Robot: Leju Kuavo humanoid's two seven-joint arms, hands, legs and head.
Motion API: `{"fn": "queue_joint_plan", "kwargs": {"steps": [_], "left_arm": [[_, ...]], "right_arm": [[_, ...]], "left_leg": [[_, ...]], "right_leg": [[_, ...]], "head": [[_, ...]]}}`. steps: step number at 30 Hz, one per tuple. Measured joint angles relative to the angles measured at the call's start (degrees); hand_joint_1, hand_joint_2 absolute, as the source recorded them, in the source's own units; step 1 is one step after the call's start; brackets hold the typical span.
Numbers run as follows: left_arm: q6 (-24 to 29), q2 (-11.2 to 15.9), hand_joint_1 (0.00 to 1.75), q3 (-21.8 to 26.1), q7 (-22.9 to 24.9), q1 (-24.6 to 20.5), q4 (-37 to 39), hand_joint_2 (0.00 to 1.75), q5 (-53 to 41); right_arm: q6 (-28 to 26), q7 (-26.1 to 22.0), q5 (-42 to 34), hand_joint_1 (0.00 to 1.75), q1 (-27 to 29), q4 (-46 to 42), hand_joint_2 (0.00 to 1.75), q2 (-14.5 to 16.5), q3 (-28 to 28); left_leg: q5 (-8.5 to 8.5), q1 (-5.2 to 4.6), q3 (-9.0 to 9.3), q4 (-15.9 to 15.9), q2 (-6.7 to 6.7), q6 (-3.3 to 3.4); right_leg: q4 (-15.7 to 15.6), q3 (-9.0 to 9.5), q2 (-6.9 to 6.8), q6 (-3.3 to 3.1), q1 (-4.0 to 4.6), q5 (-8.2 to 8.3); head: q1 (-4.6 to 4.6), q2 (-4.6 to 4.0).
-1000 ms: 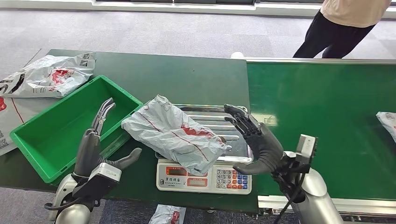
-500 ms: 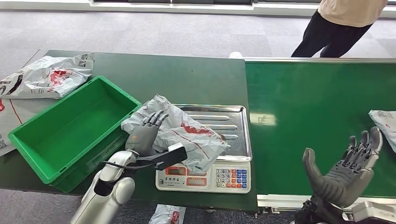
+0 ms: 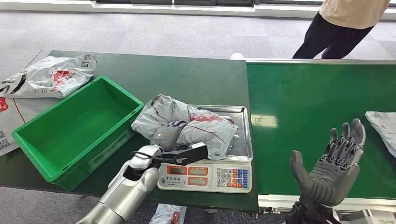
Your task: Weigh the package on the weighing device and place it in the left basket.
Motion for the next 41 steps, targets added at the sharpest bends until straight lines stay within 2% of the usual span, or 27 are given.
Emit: {"fn": "queue_joint_plan", "kwargs": {"steps": [5,10,20,23,27,32,33,36,37,41], "left_arm": [[0.99,-0.90,1.75,-0.02,-0.66,-0.66,1.60,1.75,0.53],[2.96,-0.98,1.75,0.08,-1.29,0.25,-0.28,1.75,2.48],[14.87,0.87,1.75,3.81,-2.95,5.20,-16.31,1.75,2.33],[18.88,2.07,1.75,6.43,-1.89,5.44,-23.77,1.75,-0.98],[20.06,4.08,1.75,12.29,-0.15,5.08,-31.44,1.75,-2.70],[22.99,8.51,1.75,22.02,2.18,1.14,-33.03,1.75,-1.48],[23.35,9.27,1.65,23.76,2.39,0.36,-32.70,1.75,-1.27],[23.88,12.03,0.34,28.14,3.61,-1.65,-29.27,1.75,-2.15],[24.01,13.06,0.00,29.62,3.87,-2.16,-27.55,1.75,-2.70],[24.22,15.26,0.00,33.06,3.15,-2.58,-23.39,1.75,-3.91]], "right_arm": [[0.52,0.00,-0.50,0.00,-0.59,0.25,1.75,0.14,0.01],[0.46,0.02,-1.24,0.00,-1.16,0.73,1.75,0.15,0.02],[0.48,0.00,-1.01,0.00,-1.31,2.07,1.75,0.62,0.02],[0.18,0.02,-1.61,0.00,-1.71,3.06,1.75,0.63,0.01],[-0.85,0.07,-2.28,0.00,-2.13,4.44,1.75,0.62,0.03],[-4.28,0.07,-2.89,0.00,-2.41,5.64,1.75,0.14,0.61],[-4.71,0.07,-3.06,0.00,-2.33,5.70,1.75,-0.02,0.72],[-5.27,0.04,-3.34,0.00,-1.98,5.72,1.75,-0.69,1.15],[-5.33,0.04,-3.40,0.00,-1.72,5.72,1.75,-0.98,1.34],[-5.19,0.04,-3.67,0.00,-0.53,5.72,1.75,-2.00,1.83]], "left_leg": [[0.03,0.00,0.05,0.00,0.01,0.02],[0.07,0.00,0.10,0.00,0.00,0.01],[0.10,0.00,-0.33,0.00,0.00,-0.02],[0.11,0.01,-0.40,0.00,0.01,-0.03],[0.14,0.01,-0.40,0.00,0.01,-0.06],[0.25,0.06,-0.42,-0.02,0.06,-0.22],[0.25,0.06,-0.41,-0.02,0.07,-0.22],[0.28,0.08,-0.43,-0.02,0.04,-0.25],[0.29,0.08,-0.43,-0.02,0.05,-0.26],[0.30,0.09,-0.46,-0.02,0.14,-0.28]], "right_leg": [[0.00,0.11,0.01,0.00,-0.02,0.04],[0.01,0.08,0.01,-0.01,-0.02,0.08],[0.04,-0.38,0.04,-0.02,0.02,0.08],[0.06,-0.47,0.06,-0.03,0.03,0.09],[0.06,-0.48,0.04,-0.04,0.05,0.09],[0.08,-0.61,0.15,-0.17,0.11,0.17],[0.08,-0.61,0.16,-0.18,0.12,0.18],[0.09,-0.61,0.11,-0.22,0.16,0.18],[0.09,-0.62,0.13,-0.24,0.16,0.19],[0.10,-0.70,0.26,-0.28,0.16,0.22]], "head": [[0.00,0.00],[0.00,0.00],[0.00,0.00],[0.00,0.00],[0.00,0.00],[-0.01,0.00],[-0.02,0.00],[-0.01,0.00],[-0.01,0.00],[0.00,0.00]]}}
